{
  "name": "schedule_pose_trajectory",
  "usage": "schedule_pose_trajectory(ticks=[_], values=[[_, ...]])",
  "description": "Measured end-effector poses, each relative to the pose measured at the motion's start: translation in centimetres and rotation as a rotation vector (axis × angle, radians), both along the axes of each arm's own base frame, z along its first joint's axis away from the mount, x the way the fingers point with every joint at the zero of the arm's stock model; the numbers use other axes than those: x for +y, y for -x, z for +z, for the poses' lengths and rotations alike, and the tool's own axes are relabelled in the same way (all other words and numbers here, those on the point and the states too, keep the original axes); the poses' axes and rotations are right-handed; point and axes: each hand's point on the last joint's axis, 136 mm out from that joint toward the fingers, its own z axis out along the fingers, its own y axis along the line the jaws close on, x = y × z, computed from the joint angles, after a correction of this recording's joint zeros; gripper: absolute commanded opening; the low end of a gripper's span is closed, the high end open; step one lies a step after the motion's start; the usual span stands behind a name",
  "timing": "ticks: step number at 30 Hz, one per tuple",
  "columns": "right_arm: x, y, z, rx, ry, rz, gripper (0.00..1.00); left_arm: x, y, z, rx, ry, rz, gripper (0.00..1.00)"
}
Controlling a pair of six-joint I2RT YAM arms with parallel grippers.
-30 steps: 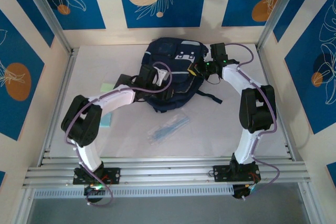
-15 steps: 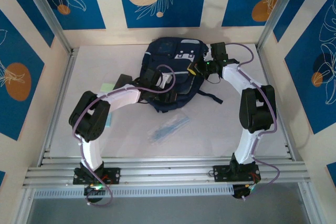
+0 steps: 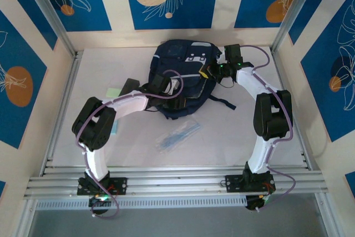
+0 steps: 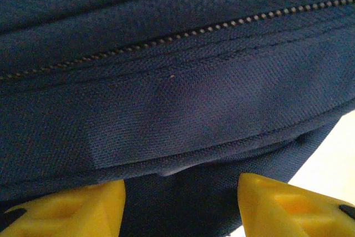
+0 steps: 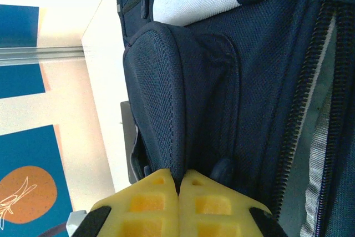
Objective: Pack the student bag
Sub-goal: Unzip the student bag at the top-center of the table.
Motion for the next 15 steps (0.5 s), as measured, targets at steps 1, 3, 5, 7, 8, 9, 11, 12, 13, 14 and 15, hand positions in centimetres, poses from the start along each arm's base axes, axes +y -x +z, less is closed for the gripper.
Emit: schedule_pose_trajectory(ticks=[1,3,5,7,8,9,11,12,13,14,15], values=[[0.0,0.0,0.0,0.0,-0.002,-0.001,0.0,-0.1,-0.1,0.1,-0.001,0.003,0.001,0.55],[0.0,-0.1,0.1,-0.005,-0.004,-0.003,0.0,-0.4,-0.6,0.4,-0.003,0.007,0.002,0.54],[0.1,-0.3,0.3,-0.015,-0.008,-0.003,0.0,-0.7,-1.0,0.3,-0.001,-0.001,-0.003,0.54],[0.0,-0.5,0.5,-0.025,-0.014,-0.007,0.0,-1.1,-1.3,0.4,-0.007,-0.012,-0.018,0.54],[-0.1,-0.6,0.7,-0.03,-0.018,-0.009,0.0,-1.2,-1.5,0.5,-0.016,-0.015,-0.026,0.54],[-0.1,-0.8,0.8,-0.037,-0.024,-0.01,0.0,-1.3,-1.6,0.5,-0.026,-0.019,-0.036,0.54],[-0.1,-0.9,1.1,-0.043,-0.034,-0.012,0.0,-1.5,-1.7,0.6,-0.037,-0.023,-0.053,0.54],[-0.1,-1.0,1.2,-0.046,-0.038,-0.011,0.0,-1.7,-1.8,0.5,-0.038,-0.023,-0.063,0.54],[-0.1,-1.1,1.3,-0.048,-0.042,-0.013,0.0,-1.9,-1.8,0.4,-0.037,-0.021,-0.074,0.53],[-0.1,-1.1,1.3,-0.049,-0.045,-0.013,0.0,-2.1,-1.7,0.3,-0.034,-0.013,-0.085,0.52],[-0.2,-1.1,1.4,-0.052,-0.047,-0.013,0.0,-2.3,-1.5,0.3,-0.03,-0.004,-0.097,0.5]])
